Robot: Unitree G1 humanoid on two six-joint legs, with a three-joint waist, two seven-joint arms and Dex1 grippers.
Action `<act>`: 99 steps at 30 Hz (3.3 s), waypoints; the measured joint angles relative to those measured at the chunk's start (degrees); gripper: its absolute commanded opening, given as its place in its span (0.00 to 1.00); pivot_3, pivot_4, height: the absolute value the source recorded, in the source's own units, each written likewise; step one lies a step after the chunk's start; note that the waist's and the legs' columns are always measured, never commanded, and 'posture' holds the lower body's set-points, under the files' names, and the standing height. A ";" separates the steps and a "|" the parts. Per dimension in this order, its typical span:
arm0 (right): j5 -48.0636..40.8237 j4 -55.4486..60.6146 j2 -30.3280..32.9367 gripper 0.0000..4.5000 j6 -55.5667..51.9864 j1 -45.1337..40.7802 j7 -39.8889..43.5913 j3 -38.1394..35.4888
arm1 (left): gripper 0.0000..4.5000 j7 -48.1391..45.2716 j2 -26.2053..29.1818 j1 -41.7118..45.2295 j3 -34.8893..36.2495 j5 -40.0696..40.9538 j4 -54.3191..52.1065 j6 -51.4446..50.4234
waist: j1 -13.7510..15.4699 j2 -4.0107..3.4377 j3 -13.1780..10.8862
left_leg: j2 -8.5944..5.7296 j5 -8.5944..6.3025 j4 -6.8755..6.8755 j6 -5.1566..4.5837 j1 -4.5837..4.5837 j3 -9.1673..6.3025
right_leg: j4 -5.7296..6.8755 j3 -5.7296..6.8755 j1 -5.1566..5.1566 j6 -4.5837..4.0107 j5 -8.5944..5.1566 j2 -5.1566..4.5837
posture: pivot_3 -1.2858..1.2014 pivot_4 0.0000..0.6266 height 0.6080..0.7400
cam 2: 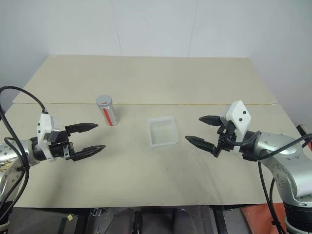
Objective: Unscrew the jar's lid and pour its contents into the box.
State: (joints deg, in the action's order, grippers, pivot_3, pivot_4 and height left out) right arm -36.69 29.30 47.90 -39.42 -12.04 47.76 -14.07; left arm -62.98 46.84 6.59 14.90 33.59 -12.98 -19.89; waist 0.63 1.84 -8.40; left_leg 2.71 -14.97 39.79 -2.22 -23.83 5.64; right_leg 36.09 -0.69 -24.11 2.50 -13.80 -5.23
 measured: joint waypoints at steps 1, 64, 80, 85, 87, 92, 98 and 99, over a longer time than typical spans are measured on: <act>0.00 0.00 0.00 0.99 0.05 0.00 0.02 0.00 | 1.00 0.18 0.00 -0.01 0.00 -0.02 0.00 0.00 | 0.00 0.00 0.00 | 0.00 0.00 0.00 0.00 0.00 0.00 | 0.00 0.00 0.00 0.00 0.00 0.00 | 0.52 0.24 1.00; -0.80 4.85 0.82 0.99 0.70 -0.55 -0.43 -0.93 | 1.00 70.20 -42.91 19.04 -11.22 -36.90 26.54 17.02 | 0.27 0.16 0.11 | -0.12 -0.01 0.02 -0.01 0.03 -0.19 | 0.00 0.00 0.13 0.03 0.06 -0.06 | 0.52 0.24 1.00; -1.90 5.60 0.83 1.00 0.69 -0.45 -0.82 -1.01 | 0.47 70.38 -42.83 22.64 -10.18 -36.23 32.19 18.52 | 0.26 0.16 0.11 | -0.13 0.00 0.02 -0.01 0.02 -0.19 | 0.00 0.01 0.13 0.03 0.06 -0.06 | 0.52 0.24 1.00; -2.00 6.15 0.79 1.00 0.69 -0.57 -1.84 -0.99 | 0.43 68.95 -42.19 22.65 -10.22 -35.69 32.20 18.42 | 0.24 0.16 0.11 | -0.13 0.00 0.02 0.00 0.02 -0.20 | 0.00 0.01 0.12 0.03 0.06 -0.06 | 0.52 0.24 1.00; -2.31 6.14 0.67 1.00 0.69 -1.21 -2.12 -0.86 | 0.43 67.38 -41.11 22.66 -10.28 -35.56 32.08 18.23 | 0.23 0.16 0.11 | -0.13 0.00 0.02 0.00 0.02 -0.19 | 0.00 0.00 0.12 0.03 0.06 -0.06 | 0.52 0.24 1.00; -2.38 5.92 -1.64 1.00 0.72 -7.00 -3.06 1.99 | 0.43 57.55 -34.86 24.33 -11.20 -33.41 28.76 15.85 | 0.01 0.16 0.11 | -0.10 0.04 0.01 0.06 0.01 -0.19 | 0.04 0.01 0.05 0.03 0.06 -0.02 | 0.52 0.24 1.00; -2.98 2.48 -7.64 1.00 0.50 -19.21 -5.10 7.11 | 0.43 35.77 -24.04 28.94 -10.92 -22.74 22.61 8.13 | -0.13 0.15 0.10 | -0.07 0.08 0.00 0.13 -0.01 -0.13 | 0.16 0.03 0.04 0.03 0.06 -0.01 | 0.52 0.24 1.00; -3.10 1.98 -8.57 1.00 0.31 -20.53 -5.40 7.78 | 0.43 32.52 -22.99 29.27 -10.71 -20.53 21.96 6.84 | -0.06 0.15 0.10 | -0.07 0.11 0.01 0.18 -0.02 -0.14 | 0.19 0.07 0.07 0.03 0.06 0.00 | 0.52 0.24 1.00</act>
State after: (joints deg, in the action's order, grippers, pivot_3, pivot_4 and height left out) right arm -39.79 31.28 39.32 -39.11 -32.58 42.36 -6.29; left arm -30.46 23.85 35.86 4.19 13.07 8.99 -13.05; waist 0.57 1.99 -8.30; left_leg 2.65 -14.86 39.81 -2.03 -23.84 5.50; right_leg 36.28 -0.63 -24.04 2.53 -13.74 -5.24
